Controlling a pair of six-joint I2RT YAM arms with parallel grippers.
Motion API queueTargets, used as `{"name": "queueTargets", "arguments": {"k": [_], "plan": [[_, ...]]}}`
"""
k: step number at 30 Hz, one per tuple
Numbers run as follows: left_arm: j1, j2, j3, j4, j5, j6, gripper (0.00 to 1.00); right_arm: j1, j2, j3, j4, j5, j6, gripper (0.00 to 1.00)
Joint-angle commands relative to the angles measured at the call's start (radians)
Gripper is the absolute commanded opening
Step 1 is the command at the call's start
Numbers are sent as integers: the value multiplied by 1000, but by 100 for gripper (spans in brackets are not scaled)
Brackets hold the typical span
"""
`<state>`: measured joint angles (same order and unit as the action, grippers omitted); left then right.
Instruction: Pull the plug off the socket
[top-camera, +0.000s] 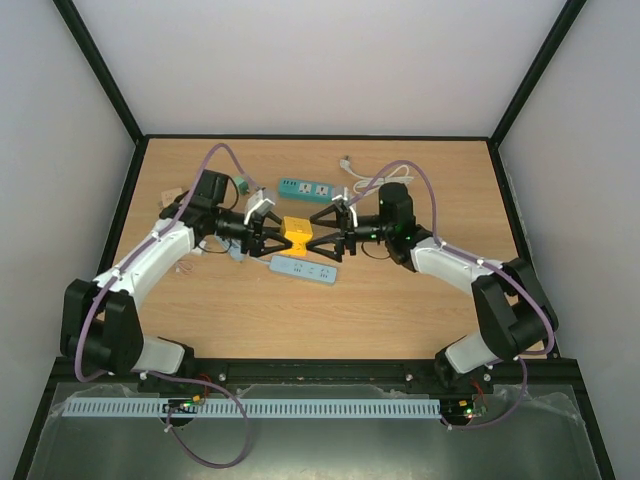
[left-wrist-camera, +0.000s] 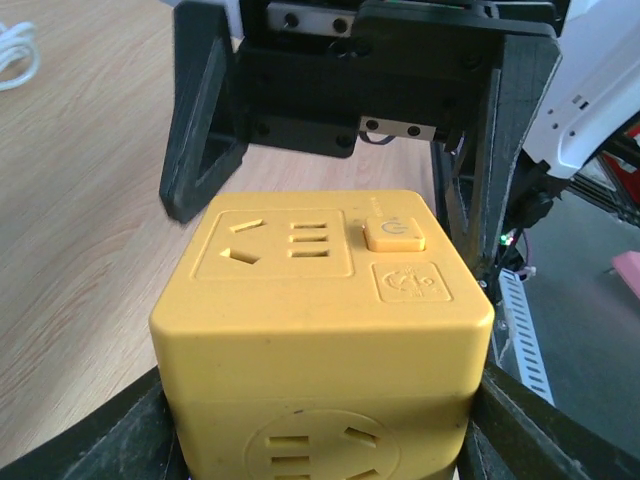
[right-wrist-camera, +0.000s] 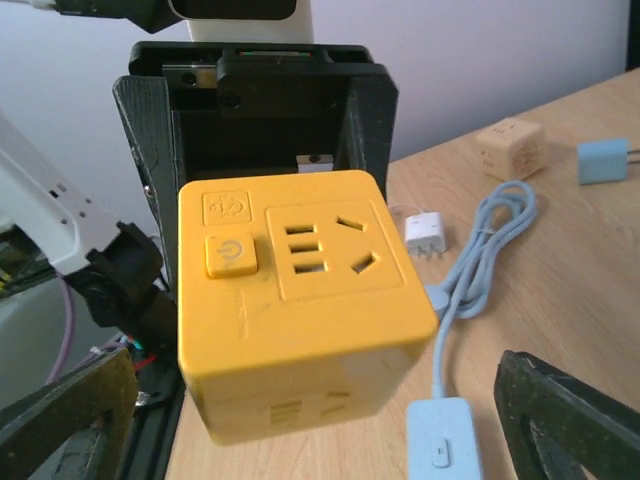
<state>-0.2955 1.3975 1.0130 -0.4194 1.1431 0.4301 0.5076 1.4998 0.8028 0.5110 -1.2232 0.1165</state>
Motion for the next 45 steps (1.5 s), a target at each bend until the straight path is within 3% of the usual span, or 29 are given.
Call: {"name": "queueTargets", "arguments": {"k": [1,12,21,27,34,45], "plan": [[41,-36,-7,-51,9,47,29,-14,-12,49,-84,45,-76,100],[239,-30,39,-208,-117,133,27,48,107,218,-554,373,-420,99],[430,-50,43,-201,-187,100,26,209,263,339,-668,649,-528,98],[524,-50,44,-193,-237,93,26,315,429,488,-710,794,-535,89],[592,-54,41,-201,-308,113,26,377,580,655,-721,836,-492,74],[615,-52,36,-196,-295,122,26,407,736,837,-758,874,-464,51]]}}
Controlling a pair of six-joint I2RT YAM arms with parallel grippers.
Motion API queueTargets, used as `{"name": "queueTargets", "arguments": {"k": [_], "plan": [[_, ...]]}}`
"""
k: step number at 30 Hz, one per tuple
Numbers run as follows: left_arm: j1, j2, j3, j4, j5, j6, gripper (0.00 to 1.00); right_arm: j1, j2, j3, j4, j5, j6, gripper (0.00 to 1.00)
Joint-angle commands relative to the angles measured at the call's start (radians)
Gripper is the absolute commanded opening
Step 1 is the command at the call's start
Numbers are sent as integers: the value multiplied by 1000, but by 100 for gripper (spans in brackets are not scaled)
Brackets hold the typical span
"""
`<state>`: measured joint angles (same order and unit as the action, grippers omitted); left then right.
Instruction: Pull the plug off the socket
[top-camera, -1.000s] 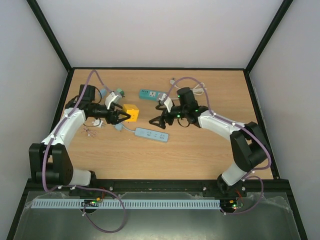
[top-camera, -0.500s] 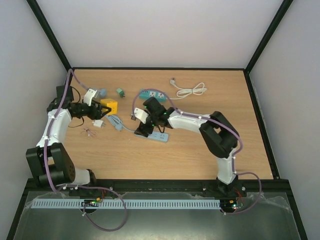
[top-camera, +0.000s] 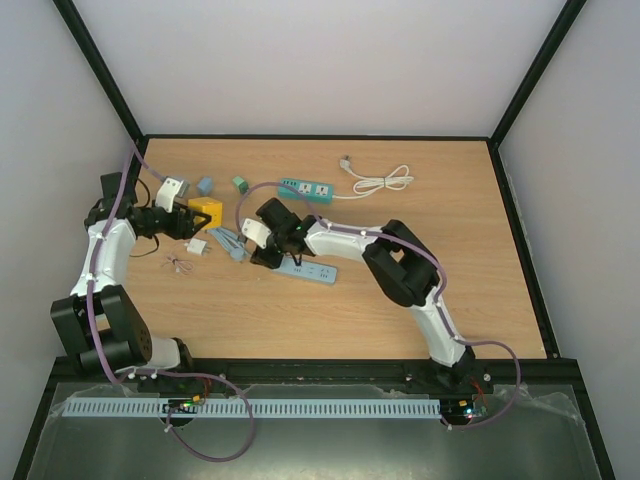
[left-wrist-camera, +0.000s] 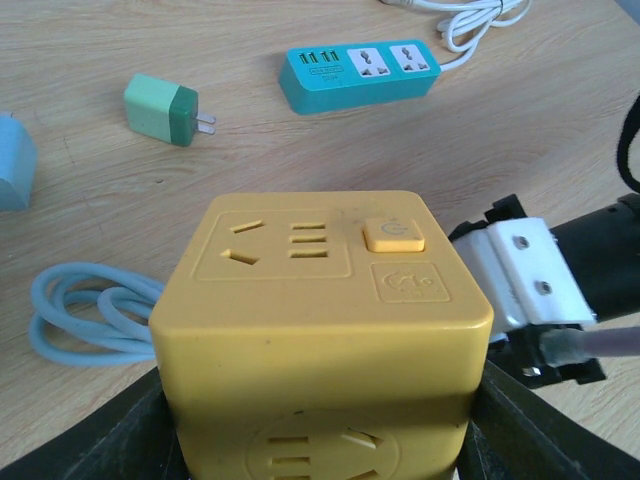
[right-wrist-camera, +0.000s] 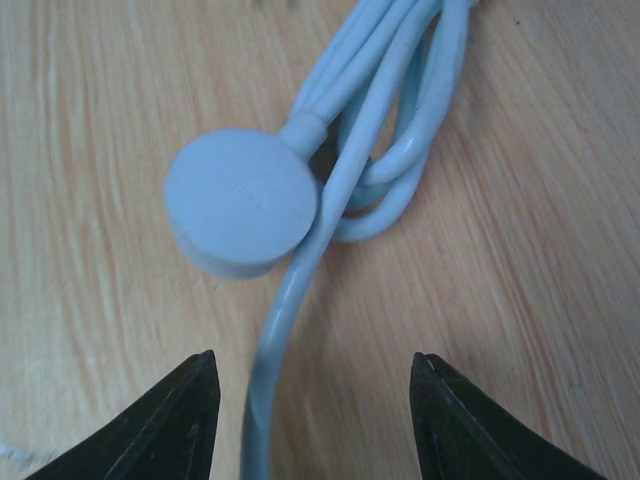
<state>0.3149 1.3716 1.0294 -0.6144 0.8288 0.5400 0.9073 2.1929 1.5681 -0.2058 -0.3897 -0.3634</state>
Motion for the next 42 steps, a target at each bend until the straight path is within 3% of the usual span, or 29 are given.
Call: {"name": "queueTargets", "arguments": {"k": [1,15,28,35,42], "plan": [[6,-26,20,1,20,12,26,7,52,83,-42,41,18,50],[6,-30,26,-3,-3,24,26,-80,37,22,-57,85,-1,19],[6,-16,27,13,-3,25,26,-203,-130,-234,-125,110,-182,11],[5,-13,28,22,4,21,26,-323,-139,-230,-137,138,-199,9],[6,11,48,0,-34,57,26,-390,-113,-171,-172,166,-334,10]]}}
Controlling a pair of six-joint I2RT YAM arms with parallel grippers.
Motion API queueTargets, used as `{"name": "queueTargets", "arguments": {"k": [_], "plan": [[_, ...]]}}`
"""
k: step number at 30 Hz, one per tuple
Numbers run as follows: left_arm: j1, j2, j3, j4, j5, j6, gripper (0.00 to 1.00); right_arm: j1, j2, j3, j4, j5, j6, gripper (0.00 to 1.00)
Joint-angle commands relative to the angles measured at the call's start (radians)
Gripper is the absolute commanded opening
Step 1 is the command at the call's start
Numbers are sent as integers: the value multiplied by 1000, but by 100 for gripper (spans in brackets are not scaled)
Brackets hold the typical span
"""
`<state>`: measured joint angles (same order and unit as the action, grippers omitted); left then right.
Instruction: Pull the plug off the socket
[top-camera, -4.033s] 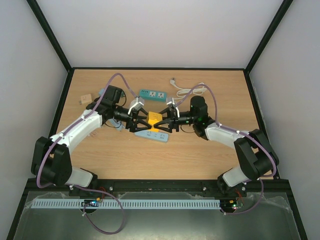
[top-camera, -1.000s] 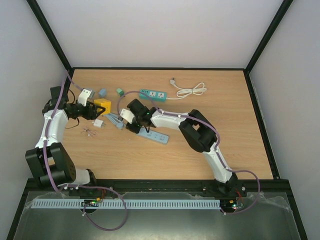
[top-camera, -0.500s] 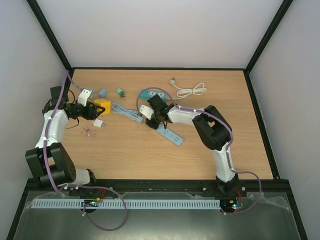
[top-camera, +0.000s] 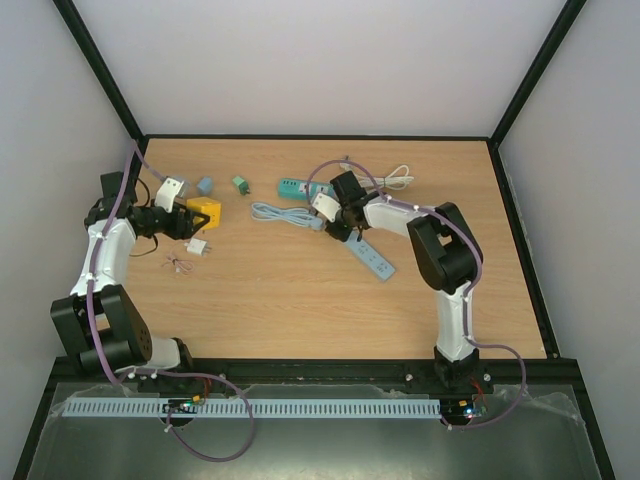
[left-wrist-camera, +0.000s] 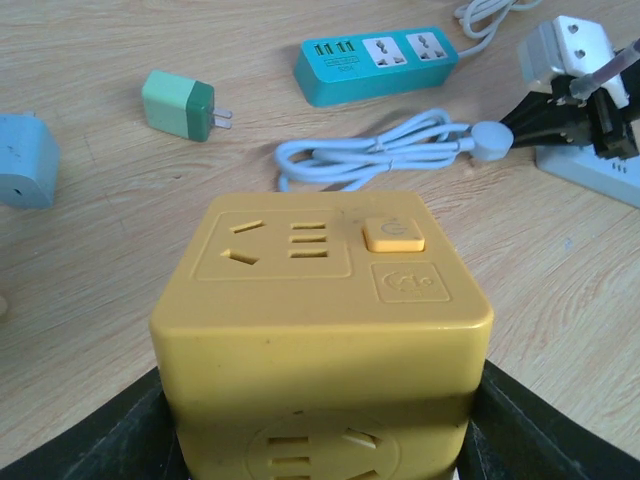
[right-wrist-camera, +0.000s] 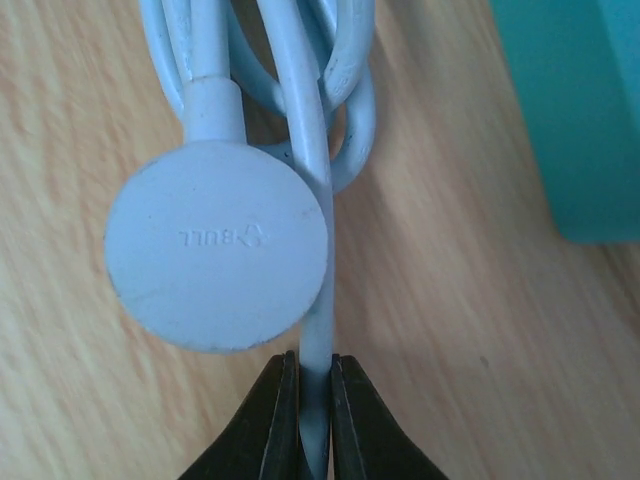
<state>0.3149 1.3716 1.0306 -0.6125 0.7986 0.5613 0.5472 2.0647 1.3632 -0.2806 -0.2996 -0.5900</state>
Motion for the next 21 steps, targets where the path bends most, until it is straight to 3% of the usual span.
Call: {"name": "queueTargets", "arguments": {"k": [1,10,16,21], "plan": [[4,17,51,-7,-17,45,26,-37,26,46,-104,84,-119,10],[-47,89,72,-39,-225,119,26,-99,88,128,-106,100,-114,13],[-151,150,131,-23,-423,120,26,-99,36,126,-116,72,-98,23],[-227,232,210,-45,-585,108,27,-99,-31,122,-150,16,-76,38]]}}
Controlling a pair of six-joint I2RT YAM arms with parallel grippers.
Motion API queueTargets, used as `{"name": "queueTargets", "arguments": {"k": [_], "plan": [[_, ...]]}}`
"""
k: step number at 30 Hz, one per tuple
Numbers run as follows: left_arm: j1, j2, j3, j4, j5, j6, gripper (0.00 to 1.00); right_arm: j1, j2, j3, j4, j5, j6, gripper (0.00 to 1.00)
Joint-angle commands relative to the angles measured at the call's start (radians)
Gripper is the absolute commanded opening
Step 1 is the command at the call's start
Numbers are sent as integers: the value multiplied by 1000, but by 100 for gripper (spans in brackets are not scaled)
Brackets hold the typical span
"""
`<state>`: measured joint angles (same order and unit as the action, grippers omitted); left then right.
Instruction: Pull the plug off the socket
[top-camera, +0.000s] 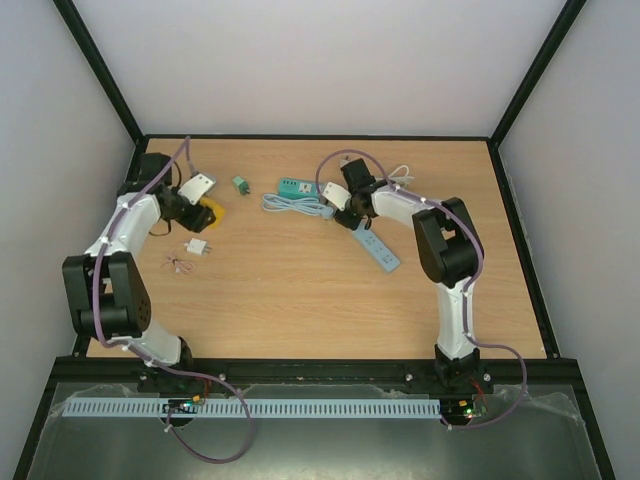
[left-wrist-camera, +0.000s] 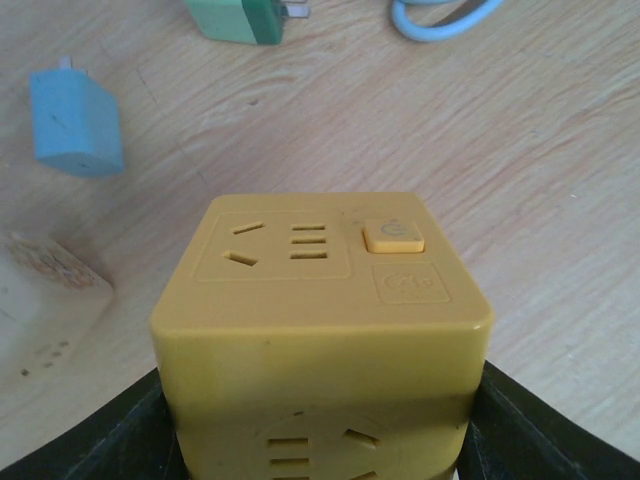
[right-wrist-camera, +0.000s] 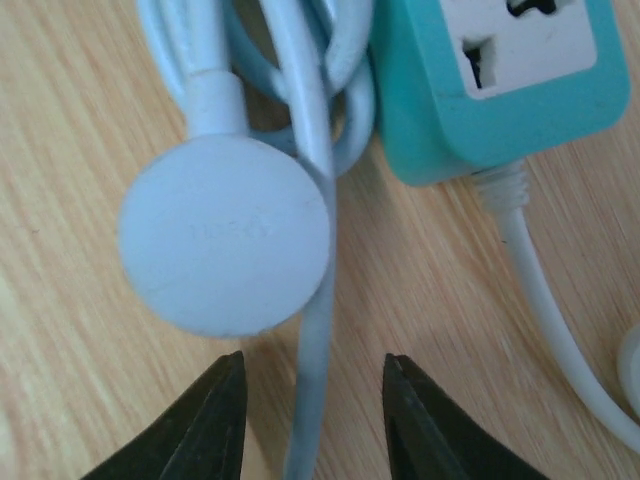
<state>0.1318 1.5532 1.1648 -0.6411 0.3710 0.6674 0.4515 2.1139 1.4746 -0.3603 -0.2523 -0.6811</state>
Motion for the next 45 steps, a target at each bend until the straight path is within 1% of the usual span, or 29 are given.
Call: {"name": "queueTargets", "arguments": {"k": [1,4,9,13,17,20,26,34,38,42,45], "plan": [[-55,67,94,-27,-171,-1,27,-4,-92,10,-80,-47,20,42],[-90,109,130,-50,-217,-10,27,-4,-134,-9,-91,-94,35,52],[-136,160,154,-48,-282,-27,28,-5,-166,-34,-40,-99,62,62],[-162,190,159,-35,-296,-42,29,-5,-102,39,-6,-73,106,64],[-186,215,154,-21,-322,-48,30,-5,-9,167,0,-65,165,64],[-197,227,154,-15,-328,-52,30,-7,56,244,-5,-50,177,64],[-211,245,155,-4,-318,-61,31,-48,153,357,-60,-72,181,57],[-219,268,163,1,-321,-59,32,-129,196,364,-189,-154,62,53],[-222,279,166,-1,-327,-53,34,-140,204,335,-203,-124,18,52],[-228,294,166,-1,-354,-48,34,-148,208,323,-189,-104,23,45],[-232,304,162,0,-374,-45,36,-153,211,323,-196,-98,15,44]]}}
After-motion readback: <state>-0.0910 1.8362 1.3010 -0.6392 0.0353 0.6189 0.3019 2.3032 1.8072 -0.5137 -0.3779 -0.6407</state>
